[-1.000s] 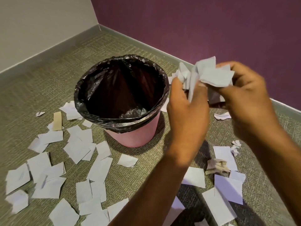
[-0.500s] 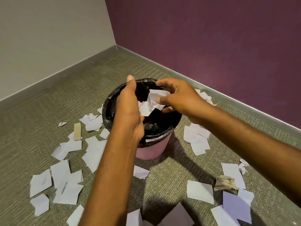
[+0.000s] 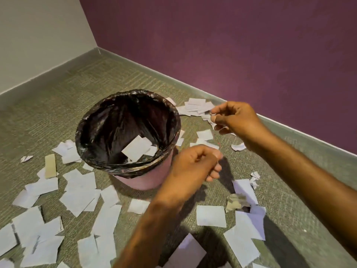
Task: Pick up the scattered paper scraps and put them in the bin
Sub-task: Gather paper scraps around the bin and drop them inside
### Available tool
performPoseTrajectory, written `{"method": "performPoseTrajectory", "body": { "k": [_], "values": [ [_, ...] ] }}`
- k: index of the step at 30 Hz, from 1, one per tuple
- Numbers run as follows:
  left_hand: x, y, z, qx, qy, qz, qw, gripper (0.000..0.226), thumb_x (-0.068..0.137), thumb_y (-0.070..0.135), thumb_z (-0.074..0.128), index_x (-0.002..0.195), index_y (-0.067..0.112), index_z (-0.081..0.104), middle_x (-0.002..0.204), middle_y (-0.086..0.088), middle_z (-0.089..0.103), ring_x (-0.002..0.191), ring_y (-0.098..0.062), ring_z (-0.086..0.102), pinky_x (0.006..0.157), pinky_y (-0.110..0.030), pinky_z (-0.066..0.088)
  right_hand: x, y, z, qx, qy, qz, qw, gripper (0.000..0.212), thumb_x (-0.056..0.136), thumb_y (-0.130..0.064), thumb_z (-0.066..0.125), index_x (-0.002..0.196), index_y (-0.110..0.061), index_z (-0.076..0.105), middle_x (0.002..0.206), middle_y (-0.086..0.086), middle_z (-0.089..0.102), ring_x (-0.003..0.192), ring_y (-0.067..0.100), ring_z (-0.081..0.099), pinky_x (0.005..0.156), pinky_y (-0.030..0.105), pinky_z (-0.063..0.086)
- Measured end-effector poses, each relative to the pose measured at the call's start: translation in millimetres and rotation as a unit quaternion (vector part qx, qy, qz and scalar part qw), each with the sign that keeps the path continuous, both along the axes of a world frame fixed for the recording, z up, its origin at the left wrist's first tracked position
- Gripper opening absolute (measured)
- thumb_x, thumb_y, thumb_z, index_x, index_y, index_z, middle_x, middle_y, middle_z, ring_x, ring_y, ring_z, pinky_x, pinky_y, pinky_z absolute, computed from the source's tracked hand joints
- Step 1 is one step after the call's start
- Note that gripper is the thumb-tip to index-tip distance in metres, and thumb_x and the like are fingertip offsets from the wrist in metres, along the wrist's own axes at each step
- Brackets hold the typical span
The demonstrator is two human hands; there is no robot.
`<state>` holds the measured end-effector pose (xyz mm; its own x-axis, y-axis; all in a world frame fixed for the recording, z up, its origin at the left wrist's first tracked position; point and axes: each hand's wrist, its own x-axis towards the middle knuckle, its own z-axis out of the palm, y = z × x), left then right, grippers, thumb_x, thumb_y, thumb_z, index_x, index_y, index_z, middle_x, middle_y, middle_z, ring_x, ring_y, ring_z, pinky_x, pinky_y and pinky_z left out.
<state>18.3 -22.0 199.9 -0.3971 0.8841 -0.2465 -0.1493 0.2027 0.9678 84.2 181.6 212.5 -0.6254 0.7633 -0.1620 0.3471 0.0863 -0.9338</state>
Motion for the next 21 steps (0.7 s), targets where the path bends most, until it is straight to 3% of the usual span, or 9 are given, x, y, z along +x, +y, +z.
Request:
{"method": "performPoseTrajectory", "body": {
  "k": [3, 5, 7, 9, 12, 16, 18, 21],
  "values": [
    [23, 16, -83, -0.095, 0.16, -0.063, 0.981, 0.013, 0.094, 0.025, 0.078, 0.105, 0.017, 0.076, 0.087, 0.004, 0.069, 0.078, -0.017, 0.066, 0.078, -0.04, 0.058, 46, 11, -41, -0.012, -0.061, -0.014, 0.998, 0.014, 0.095, -0.001, 0.076, 0.106, -0.01, 0.077, 0.096, 0.01, 0.079, 0.077, 0.017, 0.071, 0.066, 0.028, 0.059],
    [37, 16, -140, -0.14, 0.253, -0.106, 0.951, 0.033, 0.081, 0.035, 0.084, 0.106, 0.016, 0.074, 0.096, -0.004, 0.069, 0.091, -0.026, 0.07, 0.08, -0.039, 0.058, 76, 16, -76, -0.01, -0.105, 0.003, 0.994, 0.015, 0.093, 0.001, 0.079, 0.105, -0.01, 0.078, 0.1, 0.012, 0.08, 0.081, 0.019, 0.073, 0.065, 0.023, 0.06],
    [51, 8, -193, -0.152, 0.343, -0.129, 0.918, 0.053, 0.07, 0.052, 0.084, 0.11, 0.016, 0.075, 0.098, -0.003, 0.066, 0.096, -0.029, 0.067, 0.076, -0.034, 0.05, 100, 17, -108, 0.003, -0.145, 0.041, 0.989, 0.02, 0.087, 0.0, 0.085, 0.103, -0.012, 0.079, 0.097, 0.009, 0.081, 0.088, 0.024, 0.078, 0.076, 0.031, 0.065],
    [64, -3, -230, -0.157, 0.4, -0.132, 0.893, 0.077, 0.056, 0.067, 0.082, 0.114, 0.017, 0.074, 0.102, -0.003, 0.066, 0.094, -0.029, 0.064, 0.07, -0.036, 0.051, 120, 15, -134, 0.025, -0.192, 0.098, 0.976, 0.028, 0.08, -0.007, 0.093, 0.1, -0.02, 0.08, 0.093, -0.002, 0.081, 0.09, 0.015, 0.078, 0.083, 0.041, 0.065],
    [75, -8, -235, -0.185, 0.452, -0.187, 0.852, 0.094, 0.035, 0.068, 0.094, 0.114, 0.023, 0.07, 0.109, -0.001, 0.064, 0.095, -0.025, 0.062, 0.065, -0.035, 0.047, 141, 4, -160, 0.077, -0.267, 0.205, 0.939, 0.043, 0.071, -0.023, 0.1, 0.107, -0.032, 0.078, 0.105, -0.014, 0.075, 0.097, 0.005, 0.07, 0.084, 0.036, 0.06],
    [77, -4, -232, -0.19, 0.495, -0.18, 0.829, 0.088, 0.029, 0.056, 0.101, 0.104, 0.024, 0.068, 0.107, -0.001, 0.062, 0.092, -0.024, 0.06, 0.064, -0.034, 0.041, 155, -11, -188, 0.218, -0.346, 0.329, 0.851, 0.067, 0.071, -0.035, 0.097, 0.132, -0.032, 0.069, 0.125, -0.011, 0.067, 0.115, 0.013, 0.061, 0.089, 0.037, 0.055],
    [78, -2, -233, -0.189, 0.515, -0.172, 0.818, 0.084, 0.03, 0.048, 0.103, 0.1, 0.021, 0.067, 0.104, -0.002, 0.062, 0.09, -0.026, 0.061, 0.062, -0.035, 0.043, 158, -18, -199, 0.305, -0.369, 0.363, 0.799, 0.067, 0.076, -0.036, 0.092, 0.137, -0.032, 0.063, 0.129, -0.007, 0.065, 0.117, 0.02, 0.06, 0.085, 0.035, 0.05],
    [78, 1, -236, -0.183, 0.519, -0.155, 0.821, 0.066, 0.047, 0.036, 0.102, 0.1, 0.018, 0.067, 0.104, -0.003, 0.061, 0.091, -0.029, 0.06, 0.064, -0.038, 0.046, 156, -24, -207, 0.367, -0.365, 0.362, 0.776, 0.051, 0.082, -0.024, 0.083, 0.13, -0.028, 0.064, 0.12, -0.002, 0.064, 0.109, 0.027, 0.063, 0.073, 0.034, 0.04]
  ]
}}
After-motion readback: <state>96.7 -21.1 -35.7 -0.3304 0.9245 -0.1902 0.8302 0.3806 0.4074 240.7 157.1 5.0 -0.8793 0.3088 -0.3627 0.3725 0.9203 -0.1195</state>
